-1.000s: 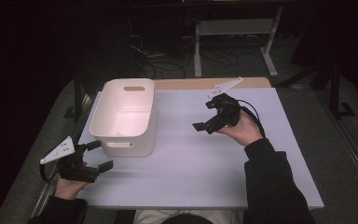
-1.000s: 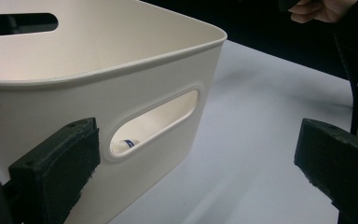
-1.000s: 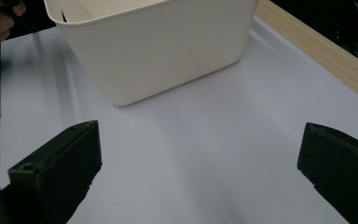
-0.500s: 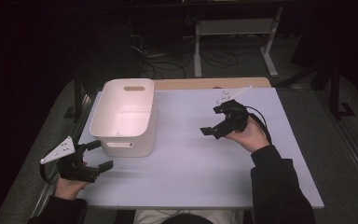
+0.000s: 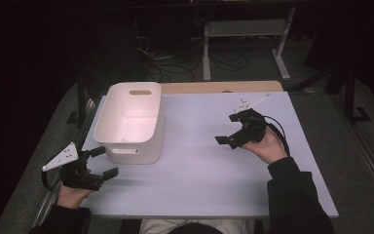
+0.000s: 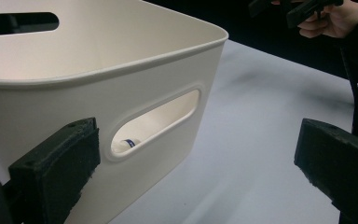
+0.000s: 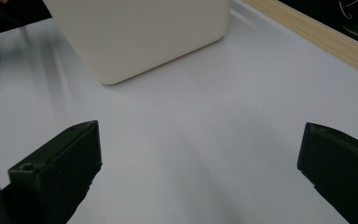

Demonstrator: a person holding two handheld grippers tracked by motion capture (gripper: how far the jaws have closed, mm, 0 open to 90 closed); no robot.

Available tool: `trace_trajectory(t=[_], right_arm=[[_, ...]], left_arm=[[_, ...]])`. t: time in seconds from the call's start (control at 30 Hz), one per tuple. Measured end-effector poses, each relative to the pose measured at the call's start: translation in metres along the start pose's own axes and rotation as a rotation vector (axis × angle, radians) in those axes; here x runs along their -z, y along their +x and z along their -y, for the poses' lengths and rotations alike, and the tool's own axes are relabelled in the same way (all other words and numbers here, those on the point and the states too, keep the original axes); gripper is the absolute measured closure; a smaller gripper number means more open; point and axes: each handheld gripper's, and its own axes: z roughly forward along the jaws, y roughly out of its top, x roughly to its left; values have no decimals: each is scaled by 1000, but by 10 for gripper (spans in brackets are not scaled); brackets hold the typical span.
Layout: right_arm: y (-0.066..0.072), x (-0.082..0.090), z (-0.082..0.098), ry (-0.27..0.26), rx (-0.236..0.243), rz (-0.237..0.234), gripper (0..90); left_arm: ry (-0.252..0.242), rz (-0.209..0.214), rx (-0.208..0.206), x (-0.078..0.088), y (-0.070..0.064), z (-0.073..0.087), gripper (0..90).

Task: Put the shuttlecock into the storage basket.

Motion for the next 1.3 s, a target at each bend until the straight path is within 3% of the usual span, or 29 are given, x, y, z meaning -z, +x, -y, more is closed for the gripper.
trace_trajectory(t=[0.87,1.3], right_arm=[[-7,22,40,-49,-68,53,0],[-9,34,69,-91,-130,76,0]], left_arm=[[-1,-2,2,0,0,0,0],[-3,-2,2,0,0,0,0]])
